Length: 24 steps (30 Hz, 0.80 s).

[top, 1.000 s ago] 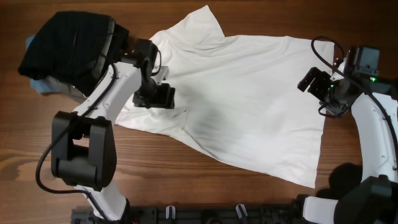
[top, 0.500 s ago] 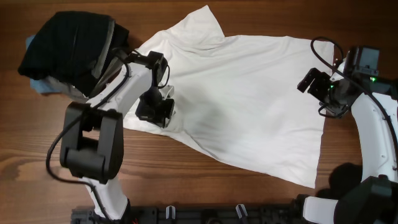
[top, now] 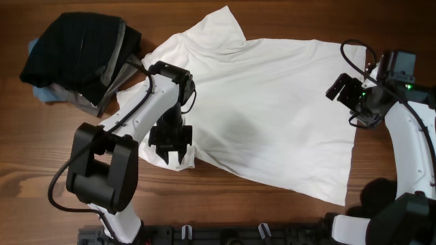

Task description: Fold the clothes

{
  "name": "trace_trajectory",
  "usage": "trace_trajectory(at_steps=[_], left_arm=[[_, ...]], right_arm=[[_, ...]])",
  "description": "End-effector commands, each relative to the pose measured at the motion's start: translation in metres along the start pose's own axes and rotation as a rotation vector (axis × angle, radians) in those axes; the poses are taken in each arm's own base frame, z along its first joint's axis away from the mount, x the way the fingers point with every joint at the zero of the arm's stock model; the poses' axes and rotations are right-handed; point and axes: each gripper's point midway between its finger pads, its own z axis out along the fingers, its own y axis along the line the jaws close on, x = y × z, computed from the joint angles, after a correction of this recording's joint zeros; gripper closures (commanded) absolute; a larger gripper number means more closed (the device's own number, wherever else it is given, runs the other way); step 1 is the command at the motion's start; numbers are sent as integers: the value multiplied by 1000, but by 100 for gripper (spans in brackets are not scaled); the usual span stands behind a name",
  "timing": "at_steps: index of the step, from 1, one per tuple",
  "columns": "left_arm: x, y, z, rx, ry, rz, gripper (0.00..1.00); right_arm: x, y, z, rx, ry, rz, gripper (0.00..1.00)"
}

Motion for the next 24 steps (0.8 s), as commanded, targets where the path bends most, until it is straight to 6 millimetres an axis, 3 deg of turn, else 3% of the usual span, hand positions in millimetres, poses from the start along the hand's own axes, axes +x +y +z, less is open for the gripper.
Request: trace_trajectory(at_steps=[1, 3, 4, 7, 10, 12, 15, 19, 22, 23, 24], left_arm=[[-18, 3, -3, 8, -86, -56, 75], [-46, 16, -8, -42, -204, -70, 52], [-62, 32, -13, -112, -277, -90, 41], [-95, 51, -23, -118, -394, -141, 31], [-107, 54, -13, -21, -347, -128, 39], [-109, 44, -10, 33, -332, -74, 38], [-113, 45, -2, 10, -311, -30, 40], [-104, 42, 13, 20, -221, -4, 48], [-92, 44, 20, 17, -167, -7, 70], [-87, 45, 21, 12, -145, -1, 89], [-78, 45, 22, 12, -106, 23, 96]], right_arm=[[-1, -3, 1, 10, -4, -10, 1], [-1, -3, 1, 10, -4, -10, 1], [-1, -3, 1, 11, -3, -10, 1], [0, -3, 1, 11, 0, -9, 1], [1, -4, 1, 15, 7, -9, 1], [0, -4, 1, 13, 2, -10, 1], [1, -4, 1, 13, 4, -9, 1], [1, -4, 1, 13, 4, -14, 1], [1, -4, 1, 14, 6, -33, 1], [0, -3, 1, 12, 0, -34, 1], [0, -3, 1, 11, 0, -34, 1]])
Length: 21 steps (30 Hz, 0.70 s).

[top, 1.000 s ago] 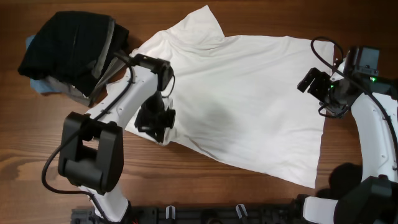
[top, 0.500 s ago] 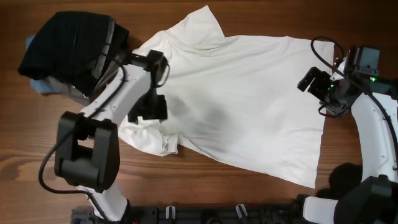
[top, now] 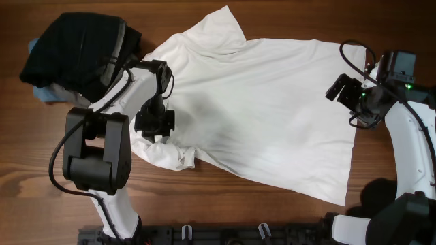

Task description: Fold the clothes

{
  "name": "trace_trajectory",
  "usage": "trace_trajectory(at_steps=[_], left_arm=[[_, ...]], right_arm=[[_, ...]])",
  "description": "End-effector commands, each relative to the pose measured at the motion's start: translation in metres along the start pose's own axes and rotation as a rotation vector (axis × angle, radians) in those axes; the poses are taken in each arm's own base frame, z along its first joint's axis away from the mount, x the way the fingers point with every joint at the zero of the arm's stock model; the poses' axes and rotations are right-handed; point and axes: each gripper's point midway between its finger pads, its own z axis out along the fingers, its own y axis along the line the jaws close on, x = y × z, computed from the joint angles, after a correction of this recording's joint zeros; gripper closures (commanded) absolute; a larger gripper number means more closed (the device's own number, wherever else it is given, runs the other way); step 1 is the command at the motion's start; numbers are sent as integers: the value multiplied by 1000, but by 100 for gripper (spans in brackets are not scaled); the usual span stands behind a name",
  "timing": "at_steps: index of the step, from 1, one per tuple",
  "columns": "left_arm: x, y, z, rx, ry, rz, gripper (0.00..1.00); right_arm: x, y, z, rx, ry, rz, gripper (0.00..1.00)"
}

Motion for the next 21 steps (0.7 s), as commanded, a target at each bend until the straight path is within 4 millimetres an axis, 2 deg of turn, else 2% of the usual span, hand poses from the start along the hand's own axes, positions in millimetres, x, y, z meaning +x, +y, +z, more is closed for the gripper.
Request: trace_trajectory(at_steps=[1, 3, 4, 5, 7, 8, 11, 12, 13, 16, 18, 21], left_arm=[[22, 0, 4, 9, 104, 52, 96], [34, 4, 2, -6, 149, 27, 96], [34, 7, 0, -19, 144, -42, 96], [29, 8, -3, -9, 113, -96, 96], [5, 8, -18, 42, -43, -130, 96], [-14, 6, -35, 80, -172, -134, 96], [-44, 0, -80, 151, -434, -124, 96], [-50, 0, -93, 163, -501, -123, 96], [-51, 0, -102, 172, -537, -121, 96], [-47, 3, -104, 157, -539, -123, 96], [-46, 12, -102, 110, -539, -161, 96], [-47, 20, -103, 70, -550, -186, 96]], right_arm=[[-1, -3, 1, 10, -4, -16, 2], [-1, -3, 1, 10, -4, -15, 2], [-1, -3, 1, 10, -4, -15, 1], [-1, -3, 1, 10, -4, -14, 2], [-1, -3, 1, 10, -4, -13, 2], [-2, -3, 1, 9, -6, -14, 2], [-5, -2, 1, 6, -19, -17, 4], [-5, -4, -1, 12, -20, 11, 10], [-5, -11, -5, 38, -24, 93, 11], [-5, -24, -29, 40, -66, 161, 10], [6, -36, -42, 85, -58, 204, 6], [55, -53, -41, 172, 119, 282, 0]])
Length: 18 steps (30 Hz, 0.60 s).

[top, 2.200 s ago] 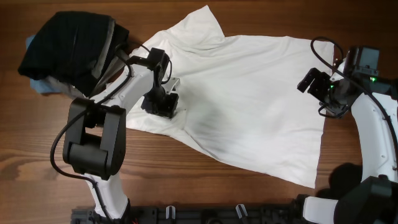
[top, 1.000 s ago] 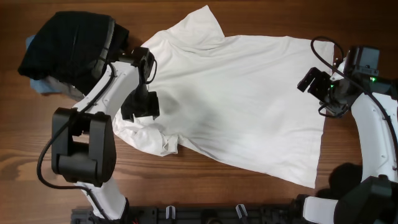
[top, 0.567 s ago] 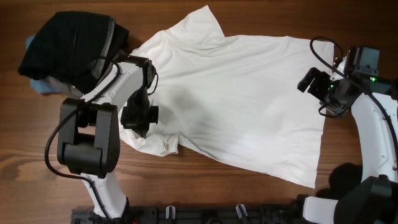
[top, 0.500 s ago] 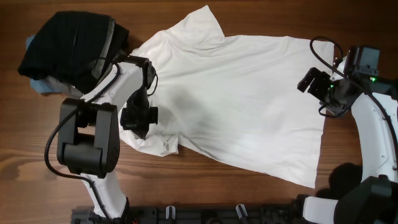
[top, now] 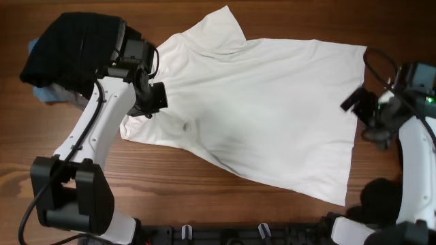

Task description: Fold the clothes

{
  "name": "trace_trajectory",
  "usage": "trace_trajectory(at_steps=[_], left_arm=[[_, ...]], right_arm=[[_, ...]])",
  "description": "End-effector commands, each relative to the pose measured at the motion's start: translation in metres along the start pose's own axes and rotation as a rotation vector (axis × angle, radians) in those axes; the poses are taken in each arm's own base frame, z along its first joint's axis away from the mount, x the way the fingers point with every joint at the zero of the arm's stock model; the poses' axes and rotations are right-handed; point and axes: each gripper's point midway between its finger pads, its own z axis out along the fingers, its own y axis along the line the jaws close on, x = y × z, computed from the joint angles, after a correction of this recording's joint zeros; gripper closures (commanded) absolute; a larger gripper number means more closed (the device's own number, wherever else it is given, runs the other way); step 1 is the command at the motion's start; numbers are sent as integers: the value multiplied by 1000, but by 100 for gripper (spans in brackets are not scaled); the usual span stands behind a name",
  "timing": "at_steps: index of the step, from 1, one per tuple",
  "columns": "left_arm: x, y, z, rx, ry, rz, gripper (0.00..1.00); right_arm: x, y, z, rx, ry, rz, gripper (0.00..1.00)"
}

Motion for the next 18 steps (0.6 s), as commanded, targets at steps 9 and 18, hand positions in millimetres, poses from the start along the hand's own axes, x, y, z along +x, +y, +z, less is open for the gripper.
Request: trace_trajectory(at_steps=[9, 18], left_arm=[[-10, 9, -5, -49, -50, -32, 96], [-12, 9, -5, -46, -56, -29, 96]], right_arm=[[81, -87, 61, 297, 197, 358, 7], [108, -122, 93, 367, 200, 475, 5]])
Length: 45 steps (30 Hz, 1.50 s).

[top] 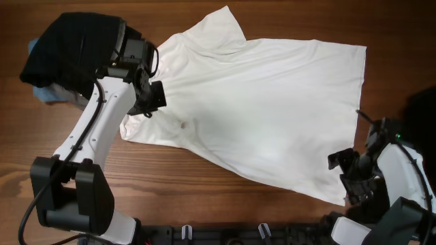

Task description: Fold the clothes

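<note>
A white T-shirt lies spread flat on the wooden table, collar end to the left and hem to the right. My left gripper sits low on the shirt's left edge, by the near sleeve, and looks shut on the fabric there. Beside the hem's near right corner is my right gripper, its fingers pointing at the cloth. The overhead view does not show how far apart its fingers are.
A pile of dark clothes lies at the far left on top of a blue cloth, right behind the left arm. Bare wood runs along the near edge. The arm bases stand at the near corners.
My right gripper has moved from beside the far part of the hem to the hem's near right corner. The left arm and the shirt look unchanged.
At first my left gripper was on the bunched near sleeve at the shirt's lower left, and my right was by the hem's far side. The left gripper then stood higher each time, and the sleeve came out smooth along the left edge. Now my right gripper is at the near corner.
</note>
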{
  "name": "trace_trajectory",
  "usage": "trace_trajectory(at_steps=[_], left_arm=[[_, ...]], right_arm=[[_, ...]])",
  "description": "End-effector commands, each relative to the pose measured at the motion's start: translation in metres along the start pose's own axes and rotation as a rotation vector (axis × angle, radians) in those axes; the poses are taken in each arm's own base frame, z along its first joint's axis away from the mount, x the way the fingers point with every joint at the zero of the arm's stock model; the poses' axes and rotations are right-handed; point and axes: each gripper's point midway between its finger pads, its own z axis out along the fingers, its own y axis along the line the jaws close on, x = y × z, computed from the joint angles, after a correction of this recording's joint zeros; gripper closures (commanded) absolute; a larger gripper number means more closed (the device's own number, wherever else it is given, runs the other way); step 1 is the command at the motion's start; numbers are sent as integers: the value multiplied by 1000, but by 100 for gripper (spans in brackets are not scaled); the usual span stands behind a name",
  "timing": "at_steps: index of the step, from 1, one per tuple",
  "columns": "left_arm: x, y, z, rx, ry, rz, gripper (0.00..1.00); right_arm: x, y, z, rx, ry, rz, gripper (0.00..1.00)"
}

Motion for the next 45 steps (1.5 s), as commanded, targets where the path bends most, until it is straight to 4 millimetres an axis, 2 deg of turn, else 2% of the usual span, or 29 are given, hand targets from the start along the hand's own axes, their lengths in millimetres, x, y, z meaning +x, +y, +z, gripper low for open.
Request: trace_trajectory(at_steps=[1, 5, 7, 9, 11, 12, 13, 14, 16, 19, 21, 22, 24, 25, 28, 29, 30, 32, 33, 35, 36, 38, 39, 42, 45], left_arm=[[-5, 3, -5, -10, -23, -14, 96], [-5, 3, -5, -10, -24, -14, 96], [-5, 3, -5, -10, -24, -14, 96], [-5, 3, -5, -10, -23, -14, 96], [-5, 3, -5, -9, -24, -14, 96], [-5, 3, -5, -10, -24, -14, 96], [-5, 3, -5, -10, -24, -14, 96], [-5, 3, -5, -9, -24, -14, 96], [-5, 3, -5, -10, -24, -9, 96], [-6, 3, -6, -9, -28, -7, 96], [-10, 2, -9, -4, -41, -8, 96], [-16, 0, -13, 3, -58, -9, 96], [-21, -2, -19, 8, -74, -10, 96], [-22, -2, -20, 9, -75, -10, 96], [-22, -2, -21, 10, -77, -10, 96], [-22, -2, -21, 10, -77, -10, 96], [-22, -2, -21, 10, -77, -10, 96], [-22, -2, -21, 9, -77, -9, 96], [-22, -2, -21, 10, -76, -9, 96], [-21, -2, -21, 9, -73, -9, 96], [-21, -2, -21, 9, -74, -9, 96], [-22, -2, -21, 10, -78, -9, 96], [-23, -3, -21, 12, -82, -10, 96], [-25, -3, -22, 15, -90, -10, 96], [-27, -4, -22, 17, -96, -11, 96]], right_arm=[[-8, -6, 1, 25, -40, -6, 4], [-8, -12, 4, 40, -34, 60, 4], [-4, -12, 16, 26, -18, 96, 3], [2, -11, 33, 12, 14, 96, 6], [3, -9, 35, 3, 26, 95, 23], [3, -9, 35, 2, 26, 87, 46], [3, -8, 35, -1, 28, 84, 81], [5, -6, 35, -10, 37, 62, 96], [0, 0, 25, -25, 32, -4, 96], [-14, 14, 0, -58, -7, -92, 96], [-27, 28, -17, -96, -50, -125, 96], [-40, 40, -29, -130, -102, -132, 96], [-49, 48, -42, -154, -136, -142, 93], [-49, 49, -43, -155, -139, -156, 87], [-49, 46, -42, -140, -142, -167, 43], [-50, 46, -42, -140, -146, -186, 37], [-54, 51, -46, -154, -166, -214, 35], [-60, 65, -54, -211, -200, -289, 36], [-80, 92, -85, -307, -295, -314, 36], [-100, 113, -114, -388, -402, -312, 36], [-106, 122, -122, -428, -437, -318, 40], [-115, 144, -135, -525, -491, -341, 58], [-121, 153, -137, -556, -512, -344, 71], [-139, 170, -120, -577, -502, -292, 92], [-151, 198, -91, -618, -470, -317, 96]])
